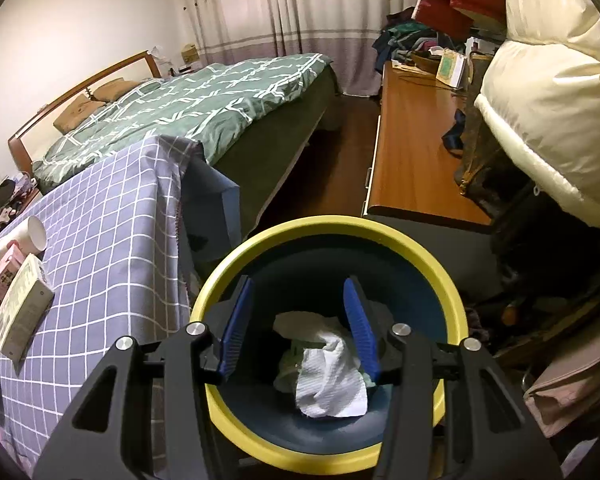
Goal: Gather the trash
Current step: 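Grasp the green-white coconut drink bottle with the left gripper, then carry the bottle with the left gripper and drop it into the bin, then move the right gripper to the white barcode box and grasp it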
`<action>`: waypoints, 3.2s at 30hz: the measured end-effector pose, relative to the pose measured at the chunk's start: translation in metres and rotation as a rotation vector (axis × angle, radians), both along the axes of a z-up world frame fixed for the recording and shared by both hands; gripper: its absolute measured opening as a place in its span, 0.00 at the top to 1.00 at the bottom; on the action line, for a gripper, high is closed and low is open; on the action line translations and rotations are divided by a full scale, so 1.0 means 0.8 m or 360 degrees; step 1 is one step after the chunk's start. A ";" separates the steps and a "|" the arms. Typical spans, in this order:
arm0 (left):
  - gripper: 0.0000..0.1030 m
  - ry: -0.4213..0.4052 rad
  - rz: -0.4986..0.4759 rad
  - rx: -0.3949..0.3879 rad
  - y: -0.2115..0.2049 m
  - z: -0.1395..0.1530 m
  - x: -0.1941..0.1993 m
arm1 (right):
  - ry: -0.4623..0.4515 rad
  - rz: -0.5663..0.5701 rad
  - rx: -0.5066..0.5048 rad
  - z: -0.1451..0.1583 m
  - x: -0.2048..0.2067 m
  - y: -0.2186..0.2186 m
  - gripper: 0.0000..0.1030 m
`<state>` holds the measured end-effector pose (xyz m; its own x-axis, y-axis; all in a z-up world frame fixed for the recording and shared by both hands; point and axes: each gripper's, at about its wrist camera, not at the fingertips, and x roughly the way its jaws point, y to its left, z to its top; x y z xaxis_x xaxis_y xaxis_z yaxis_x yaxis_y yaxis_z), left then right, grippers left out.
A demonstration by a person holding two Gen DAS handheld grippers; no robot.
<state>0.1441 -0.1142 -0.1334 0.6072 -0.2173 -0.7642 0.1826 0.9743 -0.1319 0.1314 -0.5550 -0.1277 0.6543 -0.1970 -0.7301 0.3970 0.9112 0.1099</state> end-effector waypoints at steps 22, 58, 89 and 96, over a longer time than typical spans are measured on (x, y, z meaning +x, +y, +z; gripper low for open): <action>0.45 -0.0426 -0.0033 0.0053 0.066 0.090 0.001 | -0.0037 0.0063 -0.0008 0.012 0.002 0.021 0.56; 0.48 -0.0477 -0.0546 -0.0130 -0.058 0.180 0.005 | -0.0188 0.0082 0.0015 0.042 -0.069 0.007 0.56; 0.21 -0.0268 -0.1059 -0.0305 -0.362 0.122 0.046 | -0.0143 -0.0136 0.0061 0.018 -0.136 -0.065 0.56; 0.11 -0.0429 -0.0901 -0.0271 -0.244 0.161 0.007 | -0.0120 -0.0038 0.0067 0.017 -0.115 -0.030 0.56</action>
